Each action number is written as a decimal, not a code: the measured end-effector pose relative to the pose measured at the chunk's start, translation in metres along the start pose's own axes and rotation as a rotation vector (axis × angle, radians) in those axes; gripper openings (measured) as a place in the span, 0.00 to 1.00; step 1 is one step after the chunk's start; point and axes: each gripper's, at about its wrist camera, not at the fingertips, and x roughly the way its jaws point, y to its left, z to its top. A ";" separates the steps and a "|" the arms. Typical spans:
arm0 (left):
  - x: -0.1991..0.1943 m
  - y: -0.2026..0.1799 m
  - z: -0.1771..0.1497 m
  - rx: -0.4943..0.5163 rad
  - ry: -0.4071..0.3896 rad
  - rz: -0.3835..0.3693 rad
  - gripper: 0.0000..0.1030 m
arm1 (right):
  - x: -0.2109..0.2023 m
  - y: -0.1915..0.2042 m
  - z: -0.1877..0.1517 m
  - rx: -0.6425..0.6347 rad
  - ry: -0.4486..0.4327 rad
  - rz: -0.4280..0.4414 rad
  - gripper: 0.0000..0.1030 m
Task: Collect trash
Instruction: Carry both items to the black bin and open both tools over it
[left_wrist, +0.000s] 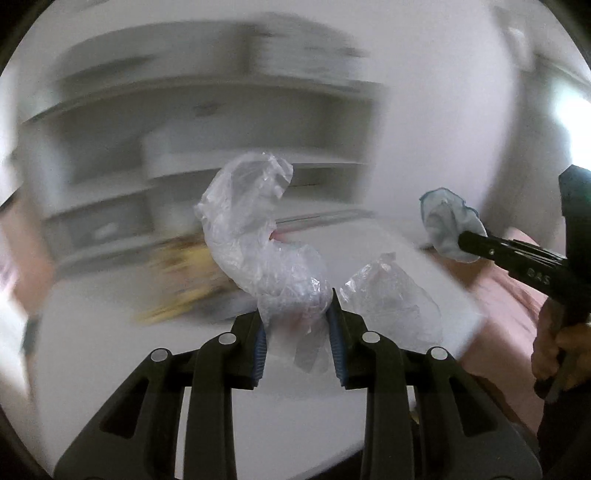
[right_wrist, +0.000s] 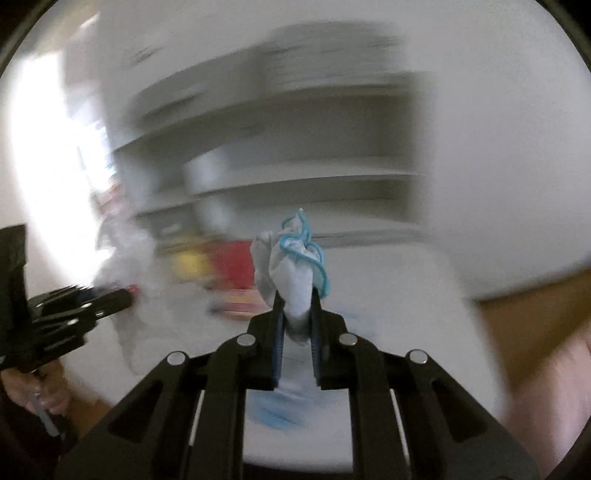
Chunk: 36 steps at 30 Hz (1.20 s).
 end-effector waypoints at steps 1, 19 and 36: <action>0.008 -0.025 0.004 0.035 -0.005 -0.060 0.27 | -0.018 -0.026 -0.007 0.039 -0.011 -0.061 0.12; 0.304 -0.353 -0.179 0.539 0.518 -0.520 0.27 | -0.081 -0.351 -0.333 0.737 0.411 -0.507 0.12; 0.397 -0.394 -0.247 0.591 0.657 -0.467 0.63 | 0.017 -0.404 -0.395 0.855 0.512 -0.361 0.13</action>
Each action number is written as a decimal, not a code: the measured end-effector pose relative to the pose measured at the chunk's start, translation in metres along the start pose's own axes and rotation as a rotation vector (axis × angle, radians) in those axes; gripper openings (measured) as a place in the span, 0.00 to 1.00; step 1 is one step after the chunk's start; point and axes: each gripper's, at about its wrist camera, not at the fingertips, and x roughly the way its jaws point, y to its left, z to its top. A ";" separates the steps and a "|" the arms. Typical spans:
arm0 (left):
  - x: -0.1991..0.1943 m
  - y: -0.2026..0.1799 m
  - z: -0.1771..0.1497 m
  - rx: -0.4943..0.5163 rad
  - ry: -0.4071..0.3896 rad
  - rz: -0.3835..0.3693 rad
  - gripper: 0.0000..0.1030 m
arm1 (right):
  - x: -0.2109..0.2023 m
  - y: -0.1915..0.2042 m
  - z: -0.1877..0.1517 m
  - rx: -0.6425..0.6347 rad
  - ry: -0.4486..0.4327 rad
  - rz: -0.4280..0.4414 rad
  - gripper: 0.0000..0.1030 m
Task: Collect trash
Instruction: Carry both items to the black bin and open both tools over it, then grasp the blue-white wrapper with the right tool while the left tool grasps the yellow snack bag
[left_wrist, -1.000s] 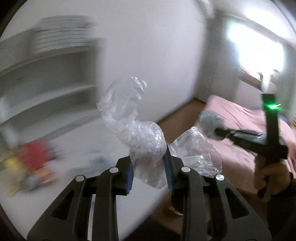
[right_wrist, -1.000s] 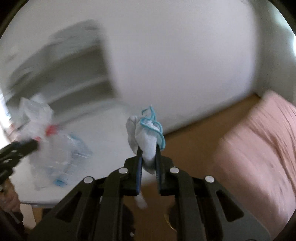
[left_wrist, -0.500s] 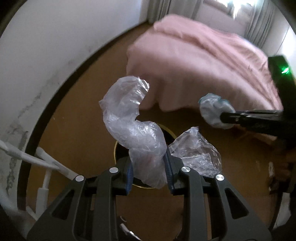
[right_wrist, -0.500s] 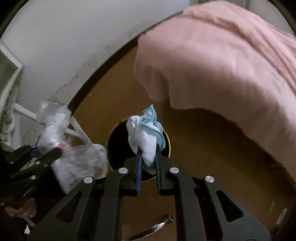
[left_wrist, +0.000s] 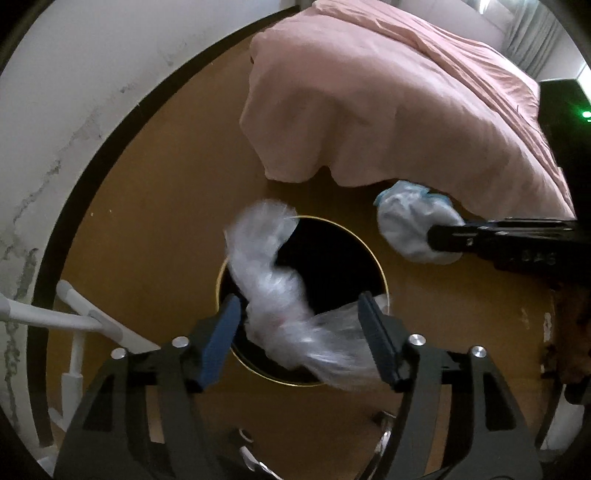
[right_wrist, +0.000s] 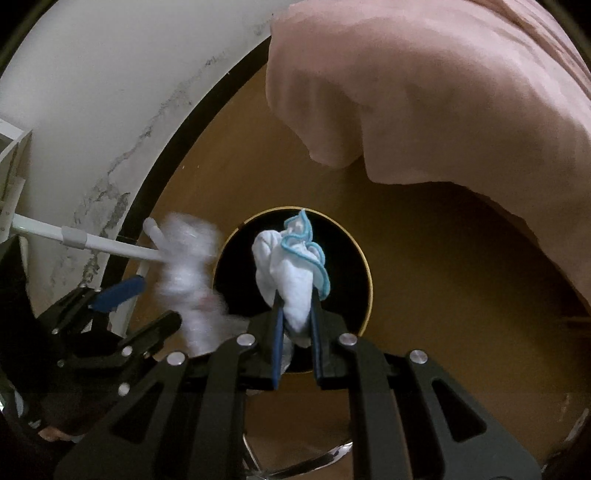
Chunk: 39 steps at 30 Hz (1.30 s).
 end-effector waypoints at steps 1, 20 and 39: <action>-0.002 -0.001 0.002 0.002 0.003 0.005 0.63 | 0.002 0.000 0.001 -0.001 0.007 0.001 0.13; -0.204 -0.013 0.000 0.017 -0.284 0.052 0.87 | -0.053 0.049 0.011 -0.088 -0.099 -0.008 0.77; -0.465 0.215 -0.283 -0.668 -0.423 0.573 0.90 | -0.165 0.445 -0.089 -0.609 -0.072 0.495 0.86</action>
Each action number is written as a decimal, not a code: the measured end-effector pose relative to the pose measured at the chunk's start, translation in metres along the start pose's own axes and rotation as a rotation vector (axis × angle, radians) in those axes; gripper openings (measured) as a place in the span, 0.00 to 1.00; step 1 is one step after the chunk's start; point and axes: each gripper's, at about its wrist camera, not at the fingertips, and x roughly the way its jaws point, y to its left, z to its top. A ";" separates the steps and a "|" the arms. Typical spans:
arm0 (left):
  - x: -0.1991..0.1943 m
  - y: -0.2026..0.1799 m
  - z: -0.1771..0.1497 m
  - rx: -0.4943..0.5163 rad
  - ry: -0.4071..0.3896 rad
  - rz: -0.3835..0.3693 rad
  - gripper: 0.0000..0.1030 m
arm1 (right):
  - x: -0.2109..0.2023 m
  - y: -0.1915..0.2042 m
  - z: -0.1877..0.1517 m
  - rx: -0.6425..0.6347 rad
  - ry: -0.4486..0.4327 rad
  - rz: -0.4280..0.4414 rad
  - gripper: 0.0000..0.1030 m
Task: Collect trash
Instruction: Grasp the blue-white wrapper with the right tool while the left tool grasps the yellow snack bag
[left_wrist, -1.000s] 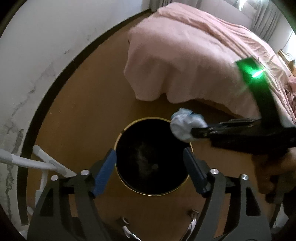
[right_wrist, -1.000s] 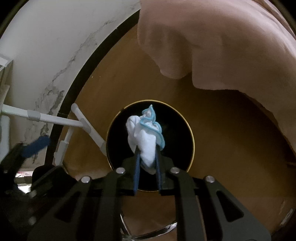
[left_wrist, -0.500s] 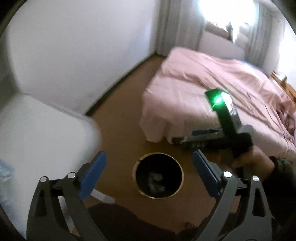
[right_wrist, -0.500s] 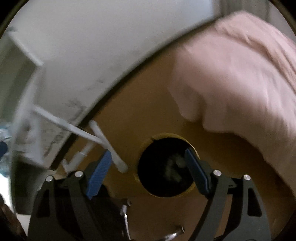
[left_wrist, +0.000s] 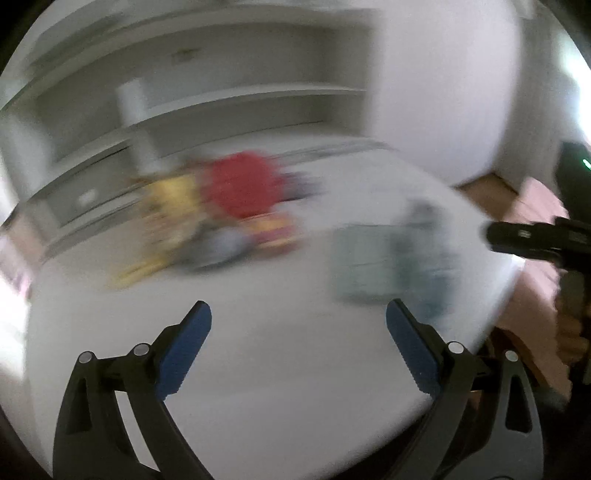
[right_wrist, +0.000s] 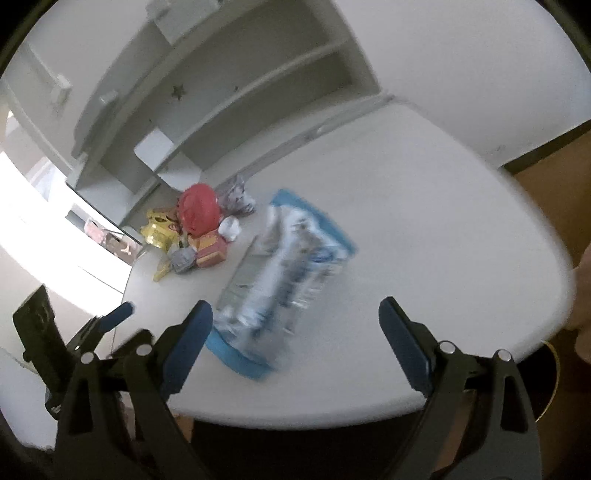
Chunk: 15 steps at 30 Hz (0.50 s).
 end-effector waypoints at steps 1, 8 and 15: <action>-0.004 0.019 -0.004 -0.019 0.001 0.017 0.90 | 0.009 0.003 0.001 0.010 0.015 -0.002 0.86; 0.014 0.095 0.026 -0.157 0.020 0.034 0.90 | 0.051 0.023 0.011 0.064 0.087 -0.081 0.86; 0.065 0.097 0.064 -0.178 0.020 0.120 0.90 | 0.072 0.033 0.013 0.055 0.115 -0.144 0.73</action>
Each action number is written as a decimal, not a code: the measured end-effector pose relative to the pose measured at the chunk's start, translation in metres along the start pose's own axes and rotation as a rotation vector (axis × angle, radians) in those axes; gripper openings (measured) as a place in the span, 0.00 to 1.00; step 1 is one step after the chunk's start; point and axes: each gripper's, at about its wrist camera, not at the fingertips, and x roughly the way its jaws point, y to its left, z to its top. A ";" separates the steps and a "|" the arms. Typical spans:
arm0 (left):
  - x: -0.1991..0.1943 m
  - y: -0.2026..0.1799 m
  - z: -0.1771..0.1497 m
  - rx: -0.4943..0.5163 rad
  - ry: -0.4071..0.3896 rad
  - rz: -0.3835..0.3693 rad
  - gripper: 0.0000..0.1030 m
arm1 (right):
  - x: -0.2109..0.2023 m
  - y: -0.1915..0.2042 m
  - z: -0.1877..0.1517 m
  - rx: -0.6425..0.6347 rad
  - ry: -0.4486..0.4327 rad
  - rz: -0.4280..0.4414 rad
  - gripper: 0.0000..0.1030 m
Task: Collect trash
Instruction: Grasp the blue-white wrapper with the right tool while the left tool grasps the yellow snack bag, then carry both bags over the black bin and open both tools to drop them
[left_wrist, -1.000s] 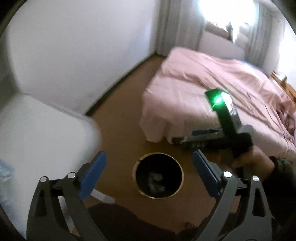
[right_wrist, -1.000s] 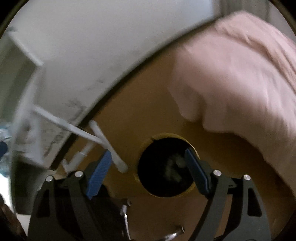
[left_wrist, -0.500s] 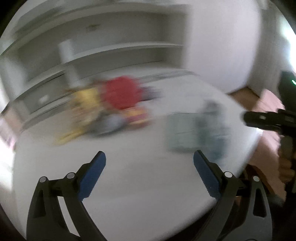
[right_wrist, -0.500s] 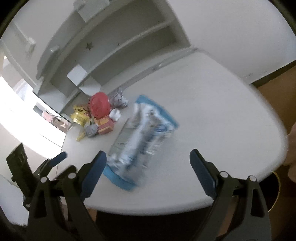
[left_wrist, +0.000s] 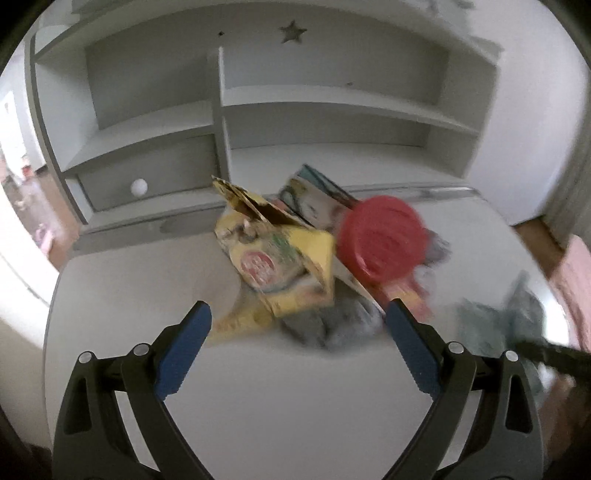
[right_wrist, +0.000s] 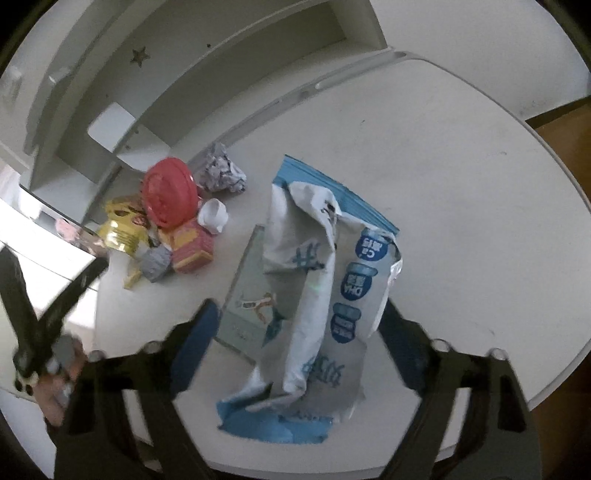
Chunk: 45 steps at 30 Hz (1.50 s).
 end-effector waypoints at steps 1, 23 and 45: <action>0.009 0.000 0.004 -0.009 0.012 0.016 0.90 | 0.002 0.001 0.000 -0.008 0.005 -0.010 0.69; -0.052 0.010 0.020 -0.051 -0.133 0.024 0.05 | -0.063 0.000 0.009 -0.155 -0.158 0.090 0.26; -0.110 -0.436 -0.159 0.709 -0.049 -0.864 0.05 | -0.204 -0.326 -0.148 0.268 -0.363 -0.395 0.26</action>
